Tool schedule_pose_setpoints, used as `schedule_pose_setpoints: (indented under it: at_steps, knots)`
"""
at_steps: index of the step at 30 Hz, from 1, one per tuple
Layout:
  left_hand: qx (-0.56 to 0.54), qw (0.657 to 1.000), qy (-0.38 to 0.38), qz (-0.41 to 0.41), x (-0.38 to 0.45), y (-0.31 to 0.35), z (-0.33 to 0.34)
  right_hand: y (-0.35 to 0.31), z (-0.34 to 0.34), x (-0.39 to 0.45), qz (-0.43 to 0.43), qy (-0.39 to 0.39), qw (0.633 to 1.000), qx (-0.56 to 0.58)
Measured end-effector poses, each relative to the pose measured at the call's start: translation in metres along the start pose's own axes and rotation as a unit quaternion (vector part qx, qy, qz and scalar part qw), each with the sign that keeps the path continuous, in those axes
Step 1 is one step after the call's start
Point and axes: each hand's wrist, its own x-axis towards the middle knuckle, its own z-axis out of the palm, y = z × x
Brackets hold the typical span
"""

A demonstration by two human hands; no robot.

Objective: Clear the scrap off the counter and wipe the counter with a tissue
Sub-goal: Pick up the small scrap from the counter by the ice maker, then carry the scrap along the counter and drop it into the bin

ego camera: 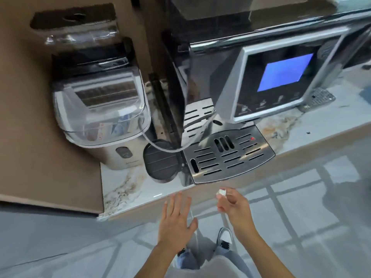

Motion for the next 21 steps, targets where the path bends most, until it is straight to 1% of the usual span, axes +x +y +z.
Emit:
schedule_pose_setpoints:
  at_steps: [2, 6, 13, 21]
  knots:
    - [0.004, 1.000, -0.008, 0.019, 0.012, 0.016, 0.002, -0.003, -0.022, 0.001, -0.001, 0.032, 0.999, 0.039]
    - [0.003, 0.999, -0.023, 0.040, 0.035, 0.048, 0.006, -0.012, -0.066, 0.006, 0.000, 0.072, 0.995, 0.064]
    - [0.003, 0.999, -0.021, 0.030, 0.080, 0.117, 0.012, -0.032, -0.156, 0.029, -0.012, 0.083, 0.992, 0.092]
    - [0.048, 0.998, -0.012, 0.043, 0.136, 0.217, 0.017, -0.051, -0.270, 0.069, -0.019, 0.101, 0.987, 0.122]
